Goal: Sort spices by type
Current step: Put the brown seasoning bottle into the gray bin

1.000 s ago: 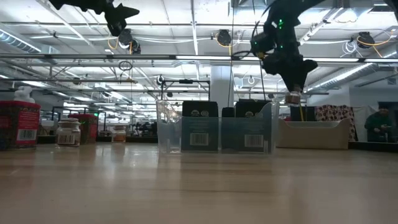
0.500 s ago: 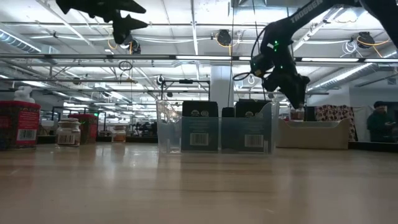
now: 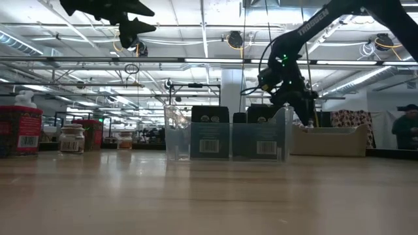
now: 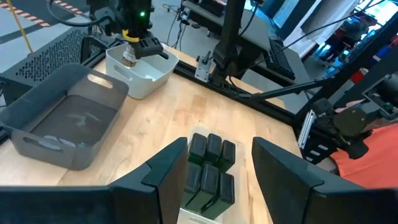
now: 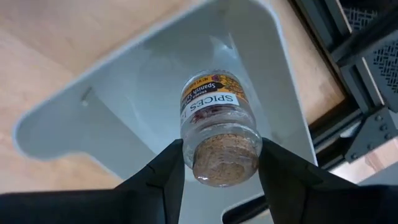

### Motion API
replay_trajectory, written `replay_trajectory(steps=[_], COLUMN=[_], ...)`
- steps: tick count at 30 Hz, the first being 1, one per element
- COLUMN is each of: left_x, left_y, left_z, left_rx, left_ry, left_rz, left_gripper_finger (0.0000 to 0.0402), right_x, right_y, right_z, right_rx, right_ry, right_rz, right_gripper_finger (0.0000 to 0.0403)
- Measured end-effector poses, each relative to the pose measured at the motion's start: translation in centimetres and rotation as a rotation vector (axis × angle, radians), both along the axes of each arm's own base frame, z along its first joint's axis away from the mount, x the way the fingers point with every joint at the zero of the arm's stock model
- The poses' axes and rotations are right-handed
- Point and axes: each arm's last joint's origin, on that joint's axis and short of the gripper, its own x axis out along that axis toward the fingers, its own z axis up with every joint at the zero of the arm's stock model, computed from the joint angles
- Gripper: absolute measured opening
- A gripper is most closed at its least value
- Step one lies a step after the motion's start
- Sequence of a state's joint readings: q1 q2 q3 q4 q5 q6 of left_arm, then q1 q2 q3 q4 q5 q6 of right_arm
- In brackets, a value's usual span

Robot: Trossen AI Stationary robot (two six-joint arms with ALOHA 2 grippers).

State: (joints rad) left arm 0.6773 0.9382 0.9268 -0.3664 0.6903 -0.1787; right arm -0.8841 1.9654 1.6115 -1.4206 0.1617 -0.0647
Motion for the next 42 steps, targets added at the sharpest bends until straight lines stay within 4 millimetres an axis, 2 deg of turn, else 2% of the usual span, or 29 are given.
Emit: replay_trajectory(steps=[18,28,34,42], left_x=[0.0,0.0,0.0,0.0], left_y=[0.0,0.0,0.0,0.0], left_z=[0.0,0.0,0.0,0.0], left_rx=[-0.001,0.0,0.0,-0.001], left_ry=[0.001,0.001,0.001,0.001], left_rz=[0.0,0.0,-0.001,0.0], left_gripper_finger=[0.0184,0.0184,0.0184,0.0184], right_x=[0.4,0.6,0.4,0.2], right_y=[-0.4,-1.2,-1.9,-1.7], right_z=[-0.5,-2.6,-2.7,-2.7], right_rx=[-0.02,0.014,-0.018,0.004], right_ry=[-0.02,0.006,-0.02,-0.009], right_rz=[0.001,-0.006,-0.022,-0.028], right_gripper_finger=[0.0157,0.0157,0.0157,0.0161])
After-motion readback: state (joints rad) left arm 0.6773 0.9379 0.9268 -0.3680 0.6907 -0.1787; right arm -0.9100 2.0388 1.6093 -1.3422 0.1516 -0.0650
